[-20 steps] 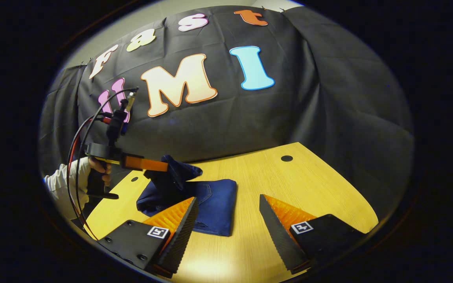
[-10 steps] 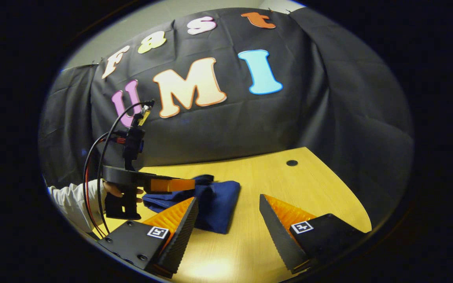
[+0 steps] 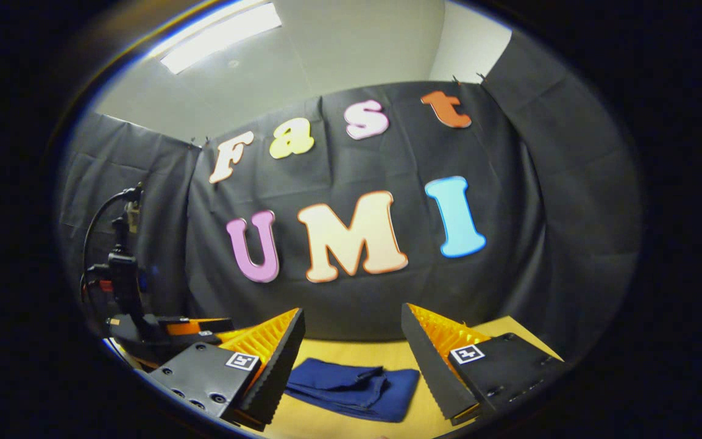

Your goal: Grasp the waist and the cuffs of the jeans and fold them to make the two legs overlap; first hold the waist and fold one-third of the jeans toward the cuffs, then hold the cuffs and fold the remaining one-third in the same direction to finish folding.

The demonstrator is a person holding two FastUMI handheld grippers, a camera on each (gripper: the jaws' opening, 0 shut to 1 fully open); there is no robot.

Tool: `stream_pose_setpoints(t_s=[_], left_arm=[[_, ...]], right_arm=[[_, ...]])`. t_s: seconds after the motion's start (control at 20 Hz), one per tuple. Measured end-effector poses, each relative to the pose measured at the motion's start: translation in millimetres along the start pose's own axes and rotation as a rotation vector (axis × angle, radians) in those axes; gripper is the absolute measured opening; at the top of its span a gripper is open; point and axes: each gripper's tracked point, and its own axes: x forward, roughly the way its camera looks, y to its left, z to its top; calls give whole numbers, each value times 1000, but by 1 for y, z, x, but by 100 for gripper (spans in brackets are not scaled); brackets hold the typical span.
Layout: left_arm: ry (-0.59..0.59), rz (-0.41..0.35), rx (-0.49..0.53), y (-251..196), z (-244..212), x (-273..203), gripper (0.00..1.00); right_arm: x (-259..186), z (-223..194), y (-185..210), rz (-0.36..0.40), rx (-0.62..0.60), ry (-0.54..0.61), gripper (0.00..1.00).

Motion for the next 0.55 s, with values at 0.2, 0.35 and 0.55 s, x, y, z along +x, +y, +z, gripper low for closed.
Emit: stream_pose_setpoints(t_s=[0.2,0.35,0.55], left_arm=[[-54,41,-8,44,14,-39,95],[-54,60,-34,66,15,-57,94],[-79,53,-55,79,18,-72,95]], right_arm=[[-16,26,47,6,-20,-81,97],[-34,27,71,15,-55,-90,98],[-44,22,81,-6,-66,-71,97]])
